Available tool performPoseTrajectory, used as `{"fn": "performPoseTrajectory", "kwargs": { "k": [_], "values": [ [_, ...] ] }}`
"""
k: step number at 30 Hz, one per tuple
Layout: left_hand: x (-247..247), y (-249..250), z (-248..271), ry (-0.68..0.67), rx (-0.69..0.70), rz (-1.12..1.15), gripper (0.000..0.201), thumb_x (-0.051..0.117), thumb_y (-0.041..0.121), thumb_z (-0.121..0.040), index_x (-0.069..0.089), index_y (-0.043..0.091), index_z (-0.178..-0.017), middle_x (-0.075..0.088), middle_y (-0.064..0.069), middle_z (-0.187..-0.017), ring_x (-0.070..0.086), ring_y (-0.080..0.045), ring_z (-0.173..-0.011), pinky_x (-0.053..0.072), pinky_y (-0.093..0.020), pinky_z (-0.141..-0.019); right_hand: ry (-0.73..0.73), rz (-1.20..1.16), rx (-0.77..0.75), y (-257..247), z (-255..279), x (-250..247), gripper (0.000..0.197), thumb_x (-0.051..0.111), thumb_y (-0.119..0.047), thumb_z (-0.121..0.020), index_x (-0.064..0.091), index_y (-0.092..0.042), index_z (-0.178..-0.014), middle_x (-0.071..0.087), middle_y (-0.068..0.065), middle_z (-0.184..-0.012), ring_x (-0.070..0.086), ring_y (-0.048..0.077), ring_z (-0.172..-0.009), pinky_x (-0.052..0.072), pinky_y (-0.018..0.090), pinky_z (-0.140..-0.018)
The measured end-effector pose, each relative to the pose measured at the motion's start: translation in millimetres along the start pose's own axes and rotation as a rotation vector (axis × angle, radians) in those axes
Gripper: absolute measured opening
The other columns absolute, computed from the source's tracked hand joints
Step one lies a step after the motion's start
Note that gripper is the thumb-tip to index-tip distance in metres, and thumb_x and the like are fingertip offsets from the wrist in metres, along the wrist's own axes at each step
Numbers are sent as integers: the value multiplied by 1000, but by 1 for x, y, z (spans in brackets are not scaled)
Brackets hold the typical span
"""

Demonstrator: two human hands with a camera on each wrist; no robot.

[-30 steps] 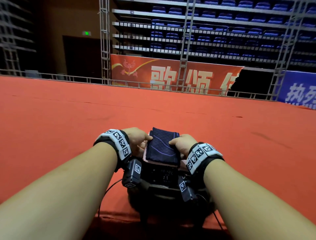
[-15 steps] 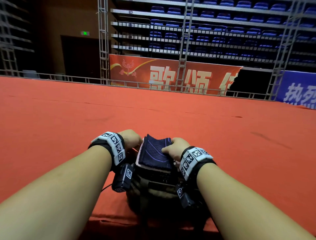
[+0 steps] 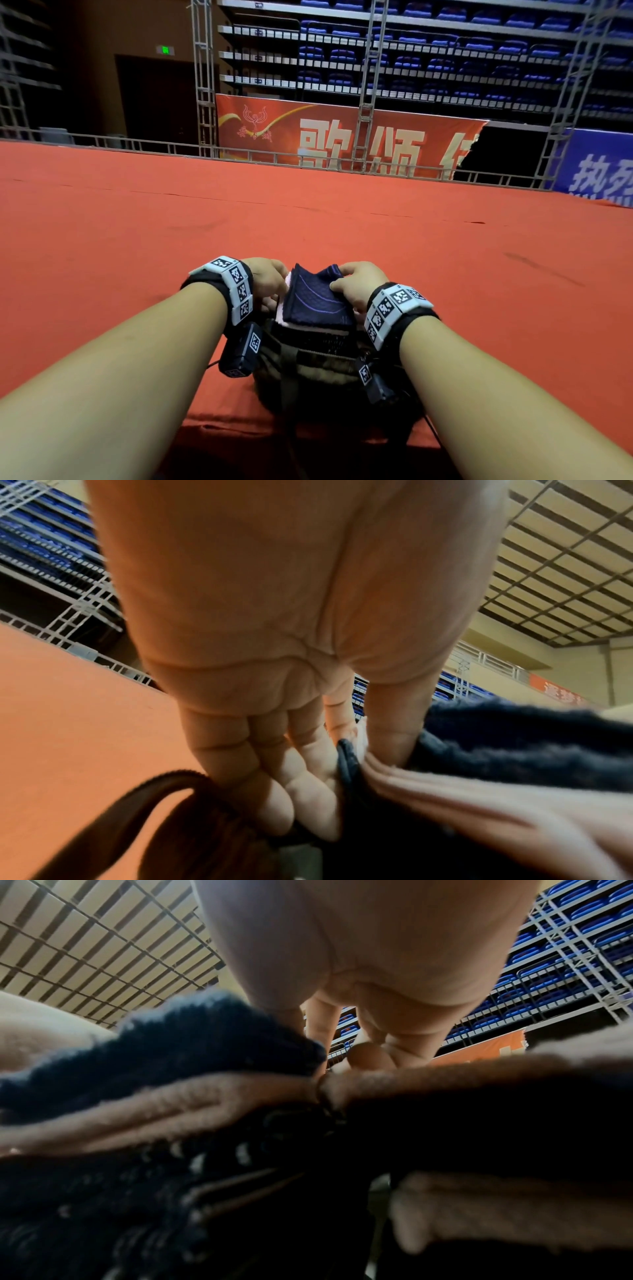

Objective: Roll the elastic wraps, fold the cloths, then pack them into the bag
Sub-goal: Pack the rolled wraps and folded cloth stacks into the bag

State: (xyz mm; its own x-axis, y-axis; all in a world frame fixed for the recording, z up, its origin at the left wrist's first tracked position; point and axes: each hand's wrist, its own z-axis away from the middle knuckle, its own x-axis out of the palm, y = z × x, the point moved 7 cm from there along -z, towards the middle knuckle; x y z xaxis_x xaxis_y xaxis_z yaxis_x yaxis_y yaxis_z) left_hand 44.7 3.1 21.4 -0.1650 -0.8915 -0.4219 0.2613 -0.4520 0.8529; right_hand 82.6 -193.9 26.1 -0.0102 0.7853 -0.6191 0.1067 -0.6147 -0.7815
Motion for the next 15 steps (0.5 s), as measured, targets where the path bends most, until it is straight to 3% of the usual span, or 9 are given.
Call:
{"fn": "performPoseTrajectory", "kwargs": {
  "k": [2, 7, 11, 15],
  "values": [
    [1, 0, 1, -5, 0, -34, 28, 49, -11, -91, 52, 17, -95, 50, -8, -54, 43, -17, -47, 35, -23, -47, 13, -13, -23, -1, 0, -1, 29, 63, -20, -61, 76, -35, -83, 76, 2, -72, 74, 29, -77, 62, 50, -71],
    [-3, -1, 1, -9, 26, -95, 23, 63, -4, -90, 54, 17, -92, 56, -3, -51, 47, -14, -46, 39, -23, -46, 23, 49, -8, -11, 9, -12, 10, 64, -16, -84, 69, -16, -92, 74, 4, -90, 70, 25, -88, 57, 34, -79],
    [-4, 1, -1, -4, 54, -113, 23, 70, 1, -89, 54, 17, -93, 59, -2, -53, 49, -14, -47, 41, -23, -46, 36, 73, -2, -11, 10, -16, 14, 70, -19, -80, 69, -9, -90, 74, 11, -90, 71, 30, -88, 59, 42, -80],
    [-5, 5, -1, 64, 85, -195, 19, 70, 7, -90, 56, 17, -95, 59, 0, -54, 50, -14, -47, 42, -25, -48, 26, 50, -58, -21, 13, -24, 6, 63, -17, -90, 65, -20, -94, 71, 3, -90, 69, 25, -88, 54, 31, -78]
  ]
}}
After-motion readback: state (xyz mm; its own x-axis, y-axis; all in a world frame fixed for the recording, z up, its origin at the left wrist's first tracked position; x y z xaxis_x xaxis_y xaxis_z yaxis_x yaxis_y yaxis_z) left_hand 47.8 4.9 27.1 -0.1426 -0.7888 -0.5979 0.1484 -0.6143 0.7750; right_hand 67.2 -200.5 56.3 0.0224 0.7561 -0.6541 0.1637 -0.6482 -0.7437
